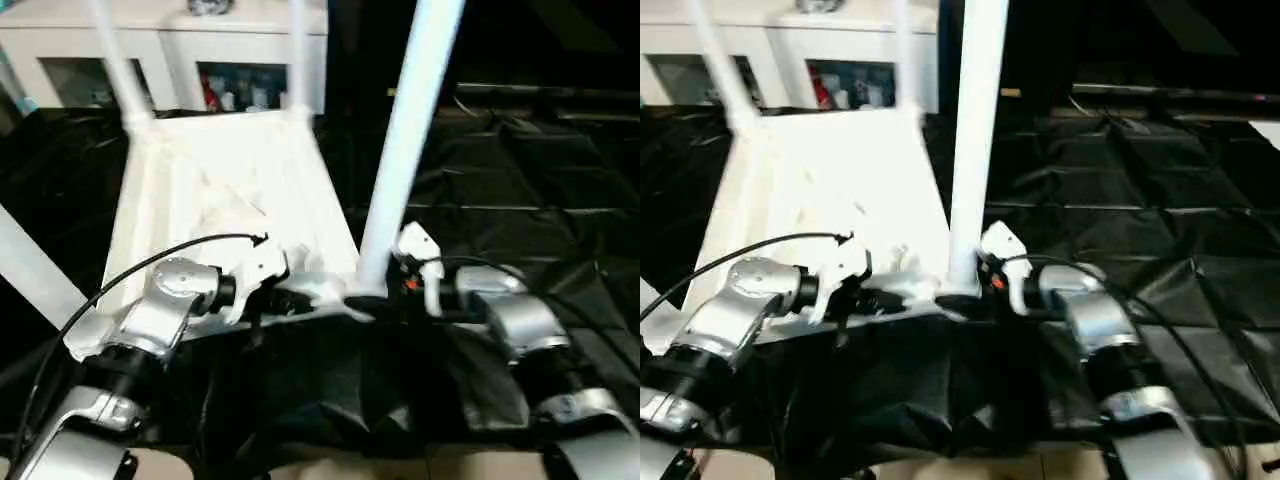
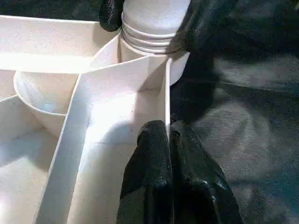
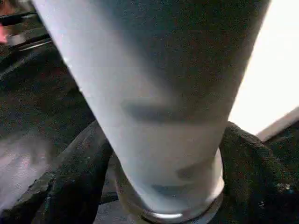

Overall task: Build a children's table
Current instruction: Rotate leg to tighten

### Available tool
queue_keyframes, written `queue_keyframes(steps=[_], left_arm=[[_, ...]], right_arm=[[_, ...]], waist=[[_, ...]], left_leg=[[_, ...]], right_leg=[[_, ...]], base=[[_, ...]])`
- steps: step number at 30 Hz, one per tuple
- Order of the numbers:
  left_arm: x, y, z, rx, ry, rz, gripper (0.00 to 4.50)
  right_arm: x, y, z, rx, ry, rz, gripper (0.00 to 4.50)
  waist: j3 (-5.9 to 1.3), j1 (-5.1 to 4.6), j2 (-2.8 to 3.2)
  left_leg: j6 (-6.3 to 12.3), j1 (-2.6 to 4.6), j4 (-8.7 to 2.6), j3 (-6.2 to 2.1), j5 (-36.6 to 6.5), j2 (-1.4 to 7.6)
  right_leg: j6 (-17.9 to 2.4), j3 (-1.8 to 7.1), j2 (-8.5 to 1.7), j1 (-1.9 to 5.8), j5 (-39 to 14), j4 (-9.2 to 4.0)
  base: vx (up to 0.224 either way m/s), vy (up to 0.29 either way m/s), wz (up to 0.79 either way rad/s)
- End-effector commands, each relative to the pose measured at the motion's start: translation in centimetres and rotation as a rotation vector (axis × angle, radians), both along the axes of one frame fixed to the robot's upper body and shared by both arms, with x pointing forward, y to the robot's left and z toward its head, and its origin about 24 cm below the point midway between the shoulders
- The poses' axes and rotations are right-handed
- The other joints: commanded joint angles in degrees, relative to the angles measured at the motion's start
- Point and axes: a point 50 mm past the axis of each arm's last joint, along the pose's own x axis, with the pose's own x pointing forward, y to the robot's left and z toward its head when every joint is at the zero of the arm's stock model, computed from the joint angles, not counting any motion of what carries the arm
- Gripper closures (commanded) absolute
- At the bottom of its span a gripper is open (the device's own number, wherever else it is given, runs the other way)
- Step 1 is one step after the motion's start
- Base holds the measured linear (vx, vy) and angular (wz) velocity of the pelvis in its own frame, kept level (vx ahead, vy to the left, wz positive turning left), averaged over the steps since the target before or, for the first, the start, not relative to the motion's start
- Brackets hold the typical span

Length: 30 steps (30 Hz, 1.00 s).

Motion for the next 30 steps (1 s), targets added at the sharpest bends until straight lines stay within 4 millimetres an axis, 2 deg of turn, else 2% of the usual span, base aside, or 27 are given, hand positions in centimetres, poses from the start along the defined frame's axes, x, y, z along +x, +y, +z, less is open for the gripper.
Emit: queue_keyframes(steps=[1,2,3,10,12,14,16,17,19,21,22,23,26,27,30], left_arm=[[-0.2,-1.1,0.5,-0.025,-0.025,-0.054,4.50],[-0.2,-1.1,0.5,-0.025,-0.022,-0.057,4.50],[-0.3,-1.1,0.5,-0.028,-0.014,-0.065,4.50],[-0.3,-1.3,0.6,-0.040,-0.012,-0.061,4.50],[0.4,-1.6,0.6,-0.045,-0.036,0.008,4.50],[1.0,-2.0,0.7,-0.058,-0.058,0.067,4.50],[1.4,-2.6,0.9,-0.077,-0.067,0.108,4.50],[1.7,-2.9,1.0,-0.080,-0.076,0.130,4.50],[2.0,-3.6,1.0,-0.081,-0.087,0.162,4.50],[2.4,-4.3,1.1,-0.080,-0.104,0.200,4.50],[2.8,-5.1,1.2,-0.092,-0.116,0.249,4.50],[3.0,-5.4,1.2,-0.095,-0.121,0.267,4.50],[3.1,-6.5,1.4,-0.117,-0.122,0.288,4.50],[2.9,-7.2,1.4,-0.133,-0.118,0.276,4.50],[2.6,-7.8,1.4,-0.142,-0.113,0.253,4.50]], right_arm=[[-0.6,1.0,0.0,0.027,0.022,0.073,1.35],[-0.6,0.9,0.0,0.028,0.024,0.075,1.40],[-0.8,0.9,0.0,0.030,0.030,0.084,1.65],[-1.3,1.5,-0.2,0.044,0.049,0.106,1.79],[-0.9,1.9,-0.6,0.051,0.027,0.024,1.80],[-0.1,2.2,-1.1,0.046,-0.003,-0.093,1.80],[0.8,2.6,-1.6,0.033,-0.023,-0.232,1.80],[1.1,2.8,-1.8,0.035,-0.025,-0.297,1.81],[1.6,3.3,-2.1,0.049,-0.010,-0.407,1.81],[1.7,4.2,-2.4,0.074,0.016,-0.464,1.81],[1.5,5.5,-2.7,0.083,0.028,-0.477,1.81],[1.4,5.9,-2.7,0.081,0.029,-0.487,1.81],[1.6,7.0,-3.1,0.073,0.043,-0.551,1.81],[1.5,8.0,-3.0,0.062,0.016,-0.518,1.81],[1.3,8.7,-2.8,0.088,0.004,-0.467,1.81]], waist=[[-3.77,-0.11,-0.21],[-3.78,-0.07,-0.16],[-3.78,-0.06,-0.18],[-3.93,-0.03,-0.13],[-3.89,-0.03,0.00],[-3.77,-0.18,-0.03],[-3.40,-0.70,-0.05],[-3.36,-0.83,-0.13],[-3.38,-1.56,-0.25],[-3.38,-1.93,-0.13],[-3.54,-1.92,-0.21],[-3.47,-1.95,-0.17],[-3.63,-1.88,-0.17],[-3.60,-1.93,-0.12],[-3.67,-1.92,-0.05]], left_leg=[[1.64,0.72,-3.82,0.26,-13.2,1.23],[1.55,0.76,-3.83,0.25,-13.2,1.24],[1.46,0.71,-3.85,0.22,-13.1,1.25],[1.72,0.69,-3.68,0.24,-12.1,1.17],[1.54,0.71,-3.71,0.25,-12.4,1.19],[0.85,0.71,-3.84,0.17,-13.5,1.10],[-0.77,1.00,-4.15,0.03,-16.9,0.88],[-1.18,1.09,-4.25,-0.10,-17.7,0.87],[-1.47,0.87,-4.37,-0.30,-17.9,0.86],[-1.53,0.92,-4.38,-0.32,-18.0,0.81],[-1.35,0.94,-4.26,-0.26,-17.4,0.74],[-1.26,0.97,-4.25,-0.18,-17.3,0.77],[-1.04,0.83,-4.26,-0.15,-15.9,0.75],[-1.09,0.68,-4.29,-0.17,-15.7,0.75],[-0.51,0.67,-4.20,-0.11,-15.6,0.71]], right_leg=[[-13.2,2.16,-2.55,2.76,-10.3,-3.76],[-13.2,2.15,-2.56,2.72,-10.5,-3.77],[-13.1,2.13,-2.53,2.76,-10.5,-3.76],[-13.6,2.07,-2.42,2.81,-8.0,-3.50],[-13.6,2.11,-2.48,2.75,-8.7,-3.58],[-13.2,2.11,-2.59,2.77,-10.7,-3.82],[-11.2,2.10,-2.88,2.42,-18.8,-4.73],[-10.5,2.05,-2.92,2.39,-20.7,-4.94],[-9.2,2.07,-2.83,2.42,-22.2,-5.11],[-9.0,2.08,-2.76,2.23,-22.5,-5.23],[-8.8,2.07,-2.72,2.32,-21.8,-5.24],[-9.0,2.15,-2.64,2.17,-21.1,-5.22],[-9.5,2.12,-2.52,2.36,-18.3,-4.92],[-9.8,2.08,-2.55,2.40,-17.6,-4.87],[-10.1,2.10,-2.50,2.51,-16.0,-4.79]], base=[[0.000,0.000,0.00],[0.000,0.000,0.00],[0.000,0.000,0.00],[0.000,0.000,0.00],[0.000,0.000,0.00],[0.000,0.000,0.00],[0.000,0.000,0.00],[0.000,0.000,0.00],[0.000,0.000,0.00],[0.000,0.000,0.00],[0.000,0.000,0.00],[0.000,0.000,0.00],[0.000,0.000,0.00],[0.000,0.000,0.00],[0.000,0.000,0.00]])
